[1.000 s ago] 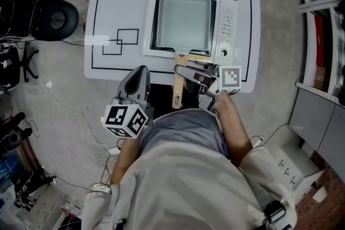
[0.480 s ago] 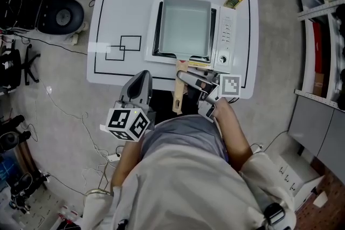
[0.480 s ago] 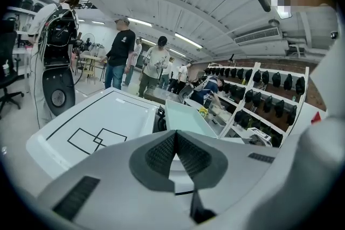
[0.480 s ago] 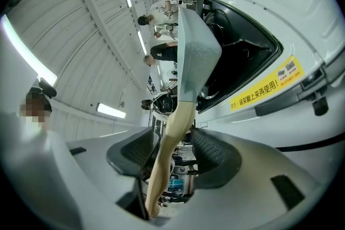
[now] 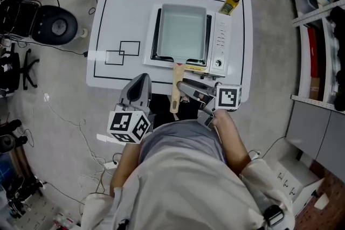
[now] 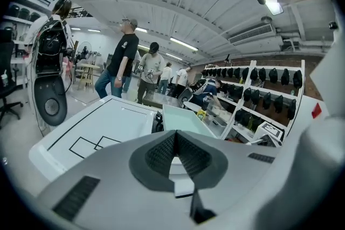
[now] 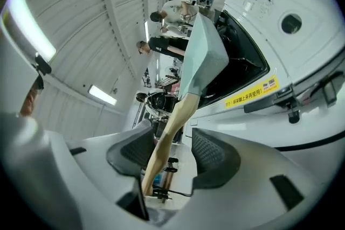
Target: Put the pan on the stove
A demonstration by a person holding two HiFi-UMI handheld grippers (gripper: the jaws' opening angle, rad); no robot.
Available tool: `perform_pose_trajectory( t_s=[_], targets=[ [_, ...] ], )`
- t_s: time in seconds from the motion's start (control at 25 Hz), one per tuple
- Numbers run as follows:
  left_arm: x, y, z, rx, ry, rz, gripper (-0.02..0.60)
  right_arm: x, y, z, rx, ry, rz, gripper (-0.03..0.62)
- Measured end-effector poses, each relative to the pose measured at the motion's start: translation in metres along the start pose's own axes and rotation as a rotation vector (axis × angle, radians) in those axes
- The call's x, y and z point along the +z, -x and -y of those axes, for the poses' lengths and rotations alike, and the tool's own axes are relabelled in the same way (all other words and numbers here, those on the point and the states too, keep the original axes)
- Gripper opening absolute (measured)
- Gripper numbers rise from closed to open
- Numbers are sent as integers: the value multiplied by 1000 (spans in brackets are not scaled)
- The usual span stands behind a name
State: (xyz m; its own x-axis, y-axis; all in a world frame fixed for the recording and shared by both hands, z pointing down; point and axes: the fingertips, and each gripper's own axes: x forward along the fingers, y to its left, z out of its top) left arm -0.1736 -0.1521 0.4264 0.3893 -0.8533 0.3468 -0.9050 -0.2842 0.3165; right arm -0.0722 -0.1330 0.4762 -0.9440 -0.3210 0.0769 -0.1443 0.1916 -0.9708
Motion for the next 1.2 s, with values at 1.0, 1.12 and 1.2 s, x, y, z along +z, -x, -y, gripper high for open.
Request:
perform_pose_trajectory(
  t_s=[1.0,1.12,1.2],
  targets=[
    [19,21,42,-48,50,123,6,14,76,-53,-135,282,103,182],
    [19,22,46,-48,41,130,6,19,84,-60,-164,352,119,161],
    [19,21,50,-52,31,129,6,23,89,-62,-202,412,127,150]
  ],
)
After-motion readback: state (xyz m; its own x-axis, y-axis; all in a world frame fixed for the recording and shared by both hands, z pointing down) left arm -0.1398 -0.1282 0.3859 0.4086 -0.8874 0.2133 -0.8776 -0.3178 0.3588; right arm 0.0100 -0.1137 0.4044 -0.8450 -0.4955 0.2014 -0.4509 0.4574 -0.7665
